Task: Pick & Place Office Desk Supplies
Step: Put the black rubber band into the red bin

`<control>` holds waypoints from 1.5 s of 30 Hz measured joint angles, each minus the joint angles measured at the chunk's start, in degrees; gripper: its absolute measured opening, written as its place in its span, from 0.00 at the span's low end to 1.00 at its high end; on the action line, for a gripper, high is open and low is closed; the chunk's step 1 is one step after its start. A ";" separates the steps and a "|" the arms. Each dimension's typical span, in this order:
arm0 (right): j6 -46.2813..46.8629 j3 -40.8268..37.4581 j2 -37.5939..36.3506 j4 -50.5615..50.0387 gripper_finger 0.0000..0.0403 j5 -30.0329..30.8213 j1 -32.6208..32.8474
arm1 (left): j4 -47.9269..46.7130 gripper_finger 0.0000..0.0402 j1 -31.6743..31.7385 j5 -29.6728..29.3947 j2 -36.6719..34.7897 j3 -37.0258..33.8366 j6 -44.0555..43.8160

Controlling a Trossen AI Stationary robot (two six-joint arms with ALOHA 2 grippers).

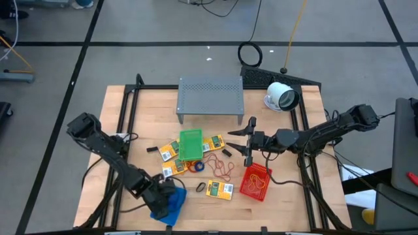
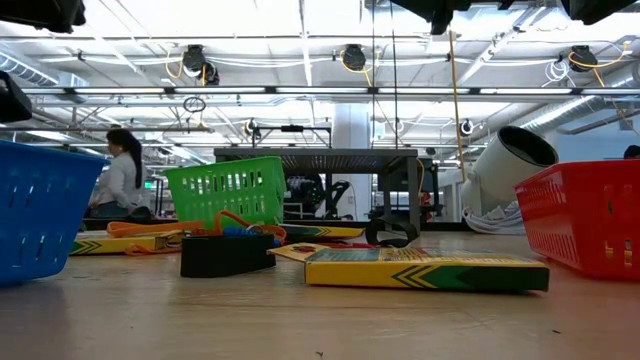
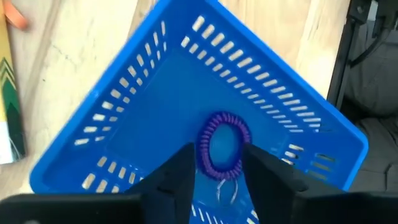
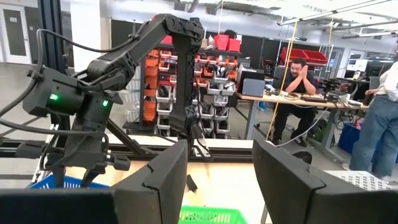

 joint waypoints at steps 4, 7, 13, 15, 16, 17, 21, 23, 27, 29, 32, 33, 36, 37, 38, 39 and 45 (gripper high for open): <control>0.00 0.00 0.00 -0.45 0.42 0.00 0.00 | 2.25 0.40 1.67 0.16 -0.81 -0.02 2.67; 0.26 0.00 0.00 -1.69 0.42 -0.02 0.00 | 3.59 0.42 3.40 1.97 -2.36 -0.02 5.32; 1.53 0.00 0.00 -3.76 0.42 -0.02 0.00 | 4.09 0.45 6.40 3.28 -6.97 -0.04 10.11; 1.53 0.00 0.00 -3.85 0.42 -0.02 0.00 | 4.82 0.45 7.69 3.28 -8.56 -0.04 11.13; 1.50 0.00 0.00 -3.82 0.42 -0.01 0.00 | 5.53 0.45 8.57 3.25 -9.48 -0.04 11.18; 1.46 0.00 0.00 -3.80 0.42 -0.01 0.00 | 5.96 0.45 9.40 3.18 -10.22 -0.03 10.81; 1.20 0.00 0.00 -3.78 0.42 -0.02 0.00 | 5.39 0.42 13.66 4.69 -10.51 0.00 8.76; 1.16 0.00 0.00 -3.76 0.42 -0.02 0.00 | 5.81 0.40 16.11 5.11 -9.57 0.00 8.63; 1.07 0.00 0.00 -3.74 0.42 -0.02 0.00 | 5.60 0.33 20.40 8.42 -7.56 0.00 8.88; 1.07 0.00 0.00 -3.74 0.42 -0.02 0.00 | 5.50 0.31 21.82 9.12 -6.77 0.00 9.25; 1.05 0.00 0.00 -3.73 0.42 -0.01 0.00 | 5.70 0.30 23.10 9.76 -5.10 0.06 9.17; 1.05 0.00 0.00 -3.73 0.42 -0.02 0.00 | 5.32 0.30 23.35 9.78 -4.32 0.47 9.06; 0.95 0.00 0.00 -3.83 0.42 -0.02 0.00 | 5.04 0.30 23.56 10.21 -1.13 4.09 9.91; 0.80 0.00 0.00 -3.90 0.42 -0.01 0.00 | 3.62 0.30 23.56 10.21 0.18 6.38 10.50; 0.64 0.00 0.00 -4.01 0.42 -0.01 0.00 | 1.50 0.30 23.56 10.22 1.66 9.03 11.37; 0.40 0.00 0.00 -4.19 0.42 0.00 0.00 | -1.54 0.30 23.55 10.21 3.30 12.07 12.20; 0.00 0.00 0.00 -4.22 0.42 0.00 0.00 | -31.82 0.30 22.93 6.92 14.80 32.42 12.89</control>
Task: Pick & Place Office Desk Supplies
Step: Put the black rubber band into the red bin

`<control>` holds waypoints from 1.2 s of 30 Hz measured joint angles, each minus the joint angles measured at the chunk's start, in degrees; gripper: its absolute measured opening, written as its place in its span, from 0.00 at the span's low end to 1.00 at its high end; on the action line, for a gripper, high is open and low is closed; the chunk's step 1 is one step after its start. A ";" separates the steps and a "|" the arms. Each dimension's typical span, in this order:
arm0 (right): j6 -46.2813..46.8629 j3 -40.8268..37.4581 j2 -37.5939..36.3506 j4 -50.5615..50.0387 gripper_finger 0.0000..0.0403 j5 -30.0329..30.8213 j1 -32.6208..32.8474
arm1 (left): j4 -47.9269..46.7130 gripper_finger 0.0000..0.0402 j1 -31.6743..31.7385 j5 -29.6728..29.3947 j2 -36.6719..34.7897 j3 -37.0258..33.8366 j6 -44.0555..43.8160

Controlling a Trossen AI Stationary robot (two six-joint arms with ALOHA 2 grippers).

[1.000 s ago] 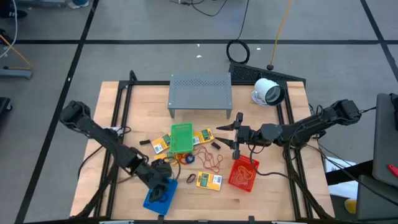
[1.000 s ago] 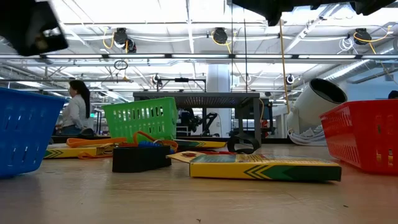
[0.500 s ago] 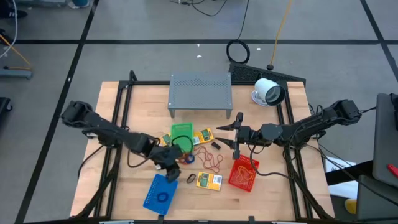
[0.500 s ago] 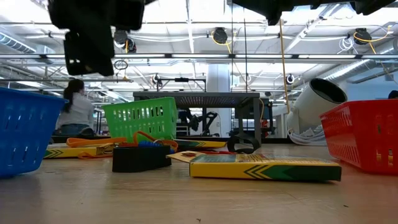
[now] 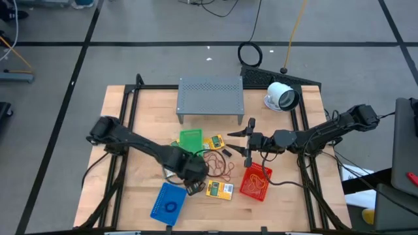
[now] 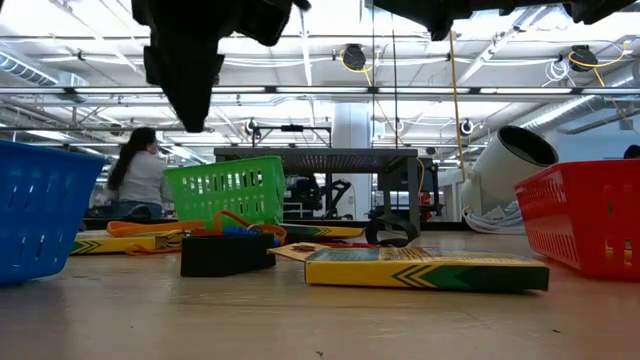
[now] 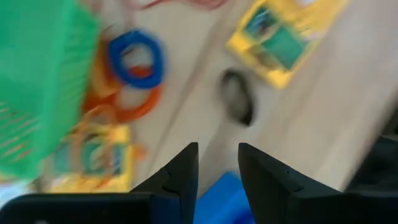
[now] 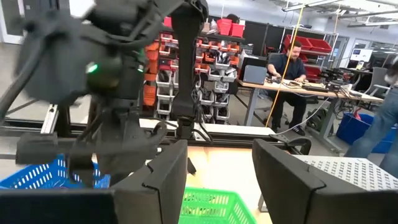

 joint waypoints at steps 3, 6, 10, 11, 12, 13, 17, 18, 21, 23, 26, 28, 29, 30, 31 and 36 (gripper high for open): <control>-0.03 0.00 0.00 0.00 0.42 0.00 0.00 | -5.68 0.30 -0.47 -0.87 4.44 5.85 -0.64; -0.02 0.00 0.00 0.00 0.42 0.00 0.03 | -3.07 0.30 -0.77 -0.79 7.13 7.71 -1.00; -1.10 0.00 -0.01 0.06 0.42 0.00 0.86 | 0.59 0.30 -0.63 -0.78 9.11 7.78 -1.44; -1.73 0.00 -0.11 0.05 0.42 0.00 1.11 | 0.68 0.30 -0.60 -0.80 9.39 7.78 -1.77; -2.31 0.00 -0.38 -0.01 0.42 -0.01 1.37 | 0.63 0.30 -0.44 -0.80 9.74 7.78 -2.21; -2.65 0.00 -0.62 0.02 0.42 0.00 1.62 | 0.54 0.30 -0.44 -0.82 9.99 7.78 -2.65; -3.23 -0.02 -1.82 0.05 0.42 0.00 2.46 | 0.44 0.30 -0.45 -1.12 10.70 7.61 -3.91; -3.23 -0.15 -2.06 0.13 0.42 0.00 2.65 | 0.78 0.30 -0.40 -1.29 10.66 7.23 -4.25; -3.26 -1.17 -3.32 0.07 0.42 0.00 2.93 | 0.81 0.30 -0.12 -1.30 10.61 6.23 -5.39; -3.26 -1.90 -4.30 0.08 0.42 0.00 2.95 | 0.92 0.30 -0.09 -1.32 10.64 6.01 -5.79; -3.23 -2.92 -5.98 0.13 0.42 0.02 2.95 | 2.12 0.30 -0.13 -1.33 10.59 5.37 -6.69; -3.15 -3.72 -7.01 0.14 0.42 0.02 2.95 | 2.12 0.30 -0.13 -1.29 10.61 4.98 -7.17; -3.11 -4.19 -7.53 0.17 0.42 0.02 2.95 | 2.26 0.30 -0.13 -1.26 10.59 4.78 -7.36; -3.08 -4.69 -8.00 0.50 0.42 0.01 2.95 | 2.76 0.30 -0.13 -1.24 10.59 4.54 -7.63; -3.07 -5.23 -8.45 1.08 0.42 0.01 2.95 | 3.25 0.30 -0.15 -1.22 10.59 4.10 -7.89; -3.02 -7.67 -10.44 4.47 0.42 0.00 2.97 | 6.23 0.30 -0.24 0.53 10.59 1.52 -9.61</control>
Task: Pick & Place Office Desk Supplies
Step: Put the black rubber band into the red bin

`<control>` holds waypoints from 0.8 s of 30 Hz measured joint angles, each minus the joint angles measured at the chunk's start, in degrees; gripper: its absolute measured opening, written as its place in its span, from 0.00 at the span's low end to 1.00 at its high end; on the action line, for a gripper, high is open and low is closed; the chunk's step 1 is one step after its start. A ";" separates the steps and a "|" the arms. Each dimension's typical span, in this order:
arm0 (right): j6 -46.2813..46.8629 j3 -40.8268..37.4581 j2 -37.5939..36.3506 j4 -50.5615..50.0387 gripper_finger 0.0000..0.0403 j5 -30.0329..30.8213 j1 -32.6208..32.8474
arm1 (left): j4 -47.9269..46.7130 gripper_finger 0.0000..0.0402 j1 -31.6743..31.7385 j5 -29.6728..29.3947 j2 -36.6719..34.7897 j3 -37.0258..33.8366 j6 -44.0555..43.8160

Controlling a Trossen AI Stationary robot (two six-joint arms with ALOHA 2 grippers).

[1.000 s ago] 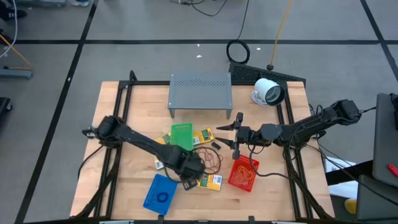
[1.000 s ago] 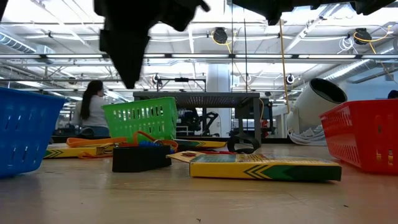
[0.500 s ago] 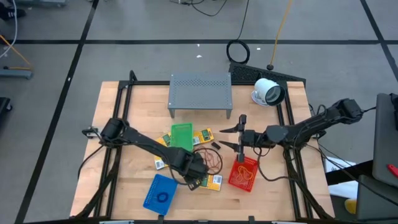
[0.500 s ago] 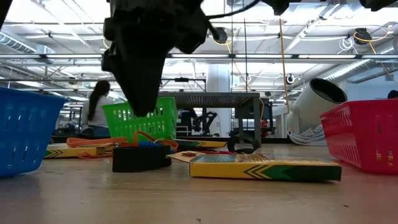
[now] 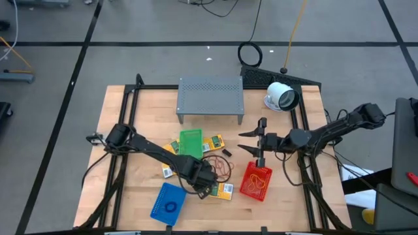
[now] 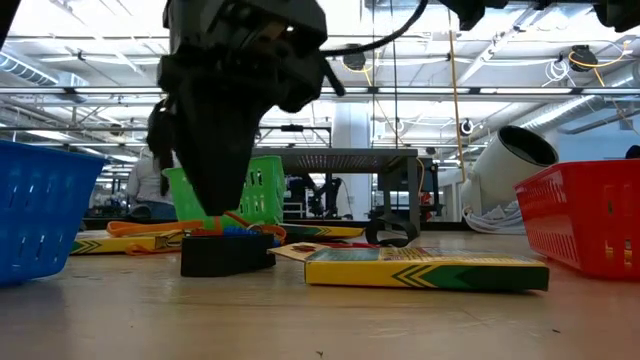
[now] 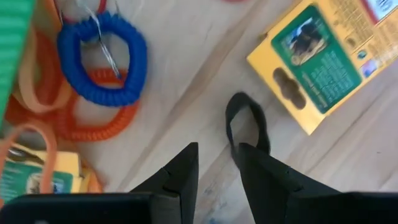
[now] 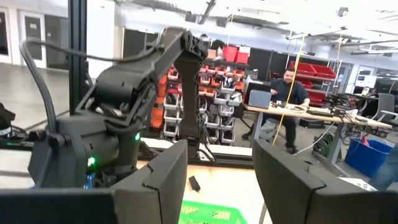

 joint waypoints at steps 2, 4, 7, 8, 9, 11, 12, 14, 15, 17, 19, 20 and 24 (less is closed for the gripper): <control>-0.02 -0.74 -0.62 0.52 0.42 0.02 0.00 | 1.44 0.30 -0.09 0.51 0.00 -0.92 -0.31; 0.00 -1.26 -1.01 1.19 0.42 0.00 0.00 | 2.63 0.30 -0.11 1.18 0.00 -1.58 -0.77; 0.00 -1.57 -1.38 1.64 0.42 0.00 0.00 | 5.22 0.30 -0.20 1.29 0.00 -2.97 -1.85; 0.00 -1.60 -1.50 1.61 0.42 0.00 0.00 | 5.96 0.30 -0.29 1.30 0.00 -3.32 -2.07; -0.02 -1.64 -1.53 1.66 0.42 0.00 0.00 | 6.67 0.30 -0.40 1.29 0.00 -3.65 -2.27; -0.02 -1.64 -1.52 1.63 0.42 0.00 0.00 | 7.83 0.30 -0.65 1.31 0.00 -4.37 -2.99; 0.00 -1.65 -1.49 1.62 0.42 0.00 0.00 | 8.01 0.30 -0.80 1.30 0.00 -4.77 -3.42; 0.00 -1.66 -1.51 1.66 0.42 0.00 0.00 | 7.97 0.30 -0.98 1.29 0.00 -5.44 -4.08; 0.00 -1.66 -1.51 1.66 0.42 0.00 0.00 | 7.98 0.30 -1.09 1.26 0.00 -5.74 -4.43; 0.00 -1.66 -1.49 1.65 0.42 0.00 0.00 | 8.15 0.30 -1.27 1.24 0.00 -6.59 -4.92; 0.00 -1.66 -1.51 1.66 0.42 0.00 0.00 | 8.94 0.30 -1.29 1.29 -0.18 -7.81 -5.78; 0.00 -1.66 -1.50 1.65 0.42 0.00 0.00 | 9.51 0.30 -1.31 1.29 -0.31 -8.43 -6.39; 0.00 -1.66 -1.49 1.68 0.42 0.00 0.00 | 13.12 0.30 -1.28 1.42 -0.44 -9.64 -6.40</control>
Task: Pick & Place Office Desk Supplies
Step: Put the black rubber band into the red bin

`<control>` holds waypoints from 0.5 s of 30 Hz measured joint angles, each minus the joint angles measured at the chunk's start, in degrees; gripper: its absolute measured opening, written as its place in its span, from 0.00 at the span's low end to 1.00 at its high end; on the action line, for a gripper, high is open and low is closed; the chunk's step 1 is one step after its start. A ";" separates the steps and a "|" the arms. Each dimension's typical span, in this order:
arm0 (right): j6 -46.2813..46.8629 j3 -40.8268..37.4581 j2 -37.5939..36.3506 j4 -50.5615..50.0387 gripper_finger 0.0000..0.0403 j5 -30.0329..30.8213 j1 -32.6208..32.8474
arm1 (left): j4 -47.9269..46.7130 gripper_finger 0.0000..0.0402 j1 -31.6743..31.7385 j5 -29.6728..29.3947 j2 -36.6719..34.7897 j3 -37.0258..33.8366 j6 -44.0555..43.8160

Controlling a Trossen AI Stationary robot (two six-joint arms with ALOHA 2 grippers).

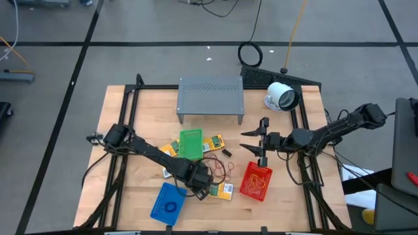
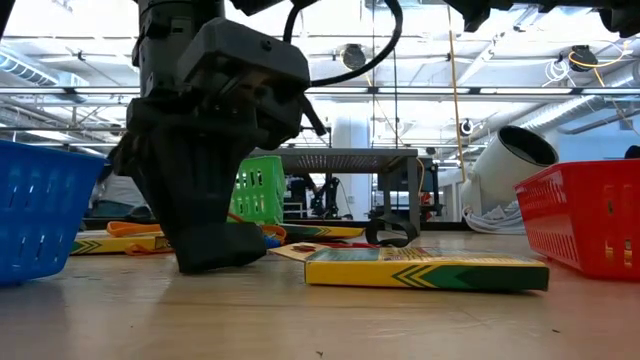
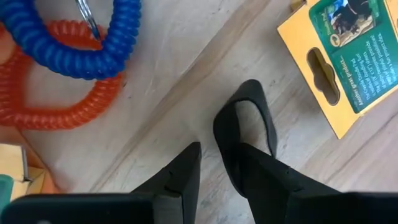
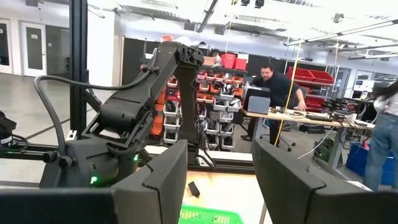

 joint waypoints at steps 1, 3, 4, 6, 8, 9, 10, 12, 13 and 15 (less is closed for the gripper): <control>-0.01 0.00 0.00 -0.01 0.42 0.00 0.00 | 0.45 0.30 0.03 -0.04 0.00 -0.03 0.32; 0.00 0.00 0.00 0.03 0.42 0.00 0.00 | 0.95 0.27 -0.01 -0.46 0.02 -0.08 0.82; 0.00 0.00 0.00 0.03 0.42 0.00 0.00 | 0.95 0.24 -0.01 -0.46 0.04 -0.01 1.27; 0.00 0.00 0.00 0.04 0.42 0.00 0.00 | 0.77 0.16 0.01 -0.25 0.08 0.14 2.38; 0.00 0.00 0.00 0.12 0.42 0.00 0.00 | 1.12 0.05 0.02 0.31 0.22 0.42 4.03; 0.00 0.00 0.00 0.16 0.42 0.00 0.00 | 1.21 0.03 0.03 0.58 0.27 0.59 4.46; 0.00 0.00 0.00 0.17 0.42 0.00 0.00 | 1.21 0.03 0.03 0.73 0.29 0.69 4.64; 0.00 0.00 0.00 0.19 0.42 0.00 0.00 | 1.28 0.02 0.03 0.79 0.35 0.99 5.11; 0.00 0.00 0.00 0.19 0.42 0.00 0.01 | 1.35 0.01 0.03 0.85 0.35 1.17 5.44; 0.00 0.00 0.00 0.21 0.42 0.00 0.02 | 2.70 0.01 -0.02 1.79 0.45 2.15 6.07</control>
